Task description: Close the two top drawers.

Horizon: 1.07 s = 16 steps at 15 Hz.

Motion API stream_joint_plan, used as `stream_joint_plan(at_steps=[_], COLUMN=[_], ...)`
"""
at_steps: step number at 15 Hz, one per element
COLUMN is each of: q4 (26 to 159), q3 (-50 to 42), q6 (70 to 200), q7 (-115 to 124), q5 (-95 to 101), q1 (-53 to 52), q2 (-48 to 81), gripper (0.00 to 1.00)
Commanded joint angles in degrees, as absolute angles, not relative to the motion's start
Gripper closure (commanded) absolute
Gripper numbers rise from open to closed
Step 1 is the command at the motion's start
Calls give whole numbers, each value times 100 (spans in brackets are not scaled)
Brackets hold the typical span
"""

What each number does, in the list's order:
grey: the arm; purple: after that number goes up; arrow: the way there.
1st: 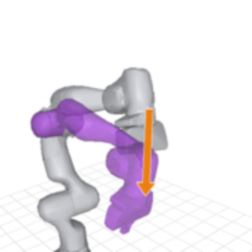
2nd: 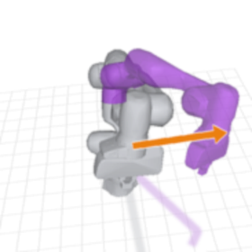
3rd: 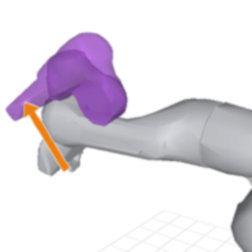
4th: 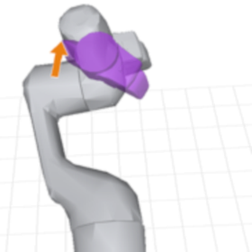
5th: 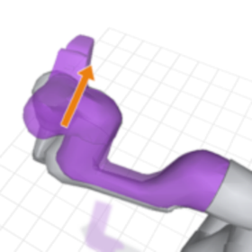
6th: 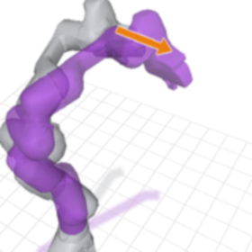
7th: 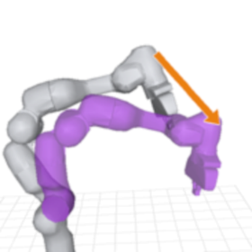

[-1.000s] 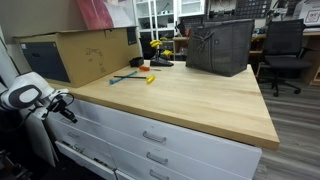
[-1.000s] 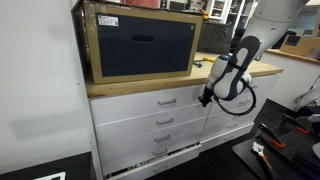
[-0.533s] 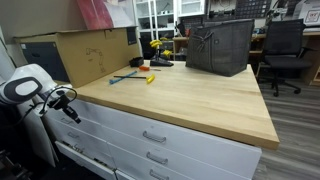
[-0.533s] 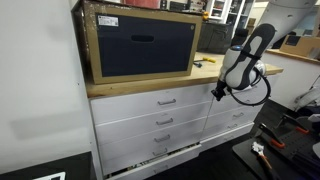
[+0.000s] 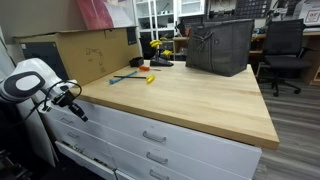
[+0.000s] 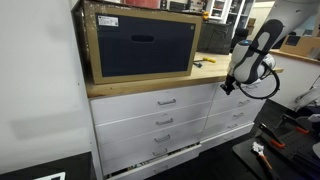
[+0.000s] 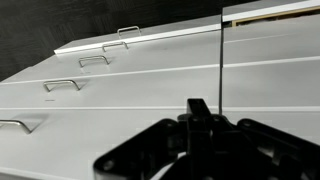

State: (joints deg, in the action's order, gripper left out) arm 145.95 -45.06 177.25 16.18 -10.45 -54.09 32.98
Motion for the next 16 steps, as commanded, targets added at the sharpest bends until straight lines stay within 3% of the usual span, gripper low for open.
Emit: stream_joint_plan(at_steps=[1, 16], q4=[14617, 14221], q3=[-4770, -4306], q6=[17688, 18957], q7=[1660, 1237], q5=[-862, -1081], q1=[-5519, -4463], q2=[3058, 3514], gripper=[100, 100])
